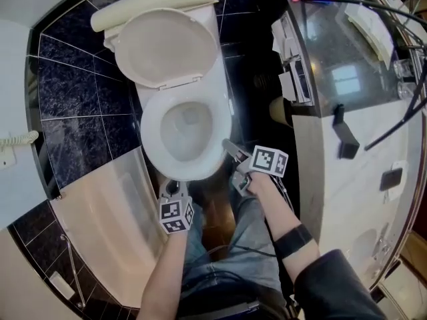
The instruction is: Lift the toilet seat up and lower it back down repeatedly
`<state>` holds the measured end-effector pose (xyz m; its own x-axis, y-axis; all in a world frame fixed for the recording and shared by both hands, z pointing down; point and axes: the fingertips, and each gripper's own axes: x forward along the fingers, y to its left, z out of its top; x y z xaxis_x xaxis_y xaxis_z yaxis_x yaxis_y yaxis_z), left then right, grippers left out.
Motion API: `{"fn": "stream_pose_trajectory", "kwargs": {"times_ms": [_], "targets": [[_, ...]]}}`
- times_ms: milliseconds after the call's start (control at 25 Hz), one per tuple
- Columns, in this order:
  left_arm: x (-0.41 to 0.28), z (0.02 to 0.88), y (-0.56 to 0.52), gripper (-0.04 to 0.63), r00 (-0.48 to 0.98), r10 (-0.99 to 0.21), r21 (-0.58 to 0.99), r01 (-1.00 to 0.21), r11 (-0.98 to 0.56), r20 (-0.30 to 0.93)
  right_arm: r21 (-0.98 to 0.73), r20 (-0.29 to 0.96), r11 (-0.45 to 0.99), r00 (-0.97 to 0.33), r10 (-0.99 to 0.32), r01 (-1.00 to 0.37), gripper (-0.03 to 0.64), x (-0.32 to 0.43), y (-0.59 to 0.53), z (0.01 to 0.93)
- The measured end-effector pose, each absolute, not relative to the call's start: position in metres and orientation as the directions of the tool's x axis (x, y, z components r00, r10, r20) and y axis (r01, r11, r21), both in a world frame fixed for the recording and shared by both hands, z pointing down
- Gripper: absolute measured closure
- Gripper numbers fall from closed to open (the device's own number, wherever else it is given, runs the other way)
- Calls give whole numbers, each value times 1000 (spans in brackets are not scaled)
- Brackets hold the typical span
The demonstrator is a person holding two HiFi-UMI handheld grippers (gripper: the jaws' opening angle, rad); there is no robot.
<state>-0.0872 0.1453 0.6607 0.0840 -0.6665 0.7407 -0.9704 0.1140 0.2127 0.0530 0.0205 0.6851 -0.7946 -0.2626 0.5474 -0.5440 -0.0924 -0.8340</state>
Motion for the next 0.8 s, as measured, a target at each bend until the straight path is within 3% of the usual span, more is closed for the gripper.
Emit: {"fn": "stream_pose_trajectory", "kwargs": {"times_ms": [160, 400, 800], "targets": [[-101, 635, 121, 595, 57, -697, 217, -966, 144, 715, -839, 534, -49, -800, -273, -542, 486, 46, 5, 656], [-120, 588, 66, 595, 29, -743, 202, -969, 144, 668, -804, 532, 132, -800, -277, -580, 522, 42, -18, 599], [-158, 542, -21, 595, -40, -791, 92, -988, 121, 610, -578, 599, 496, -749, -282, -648, 591, 41, -50, 543]]}}
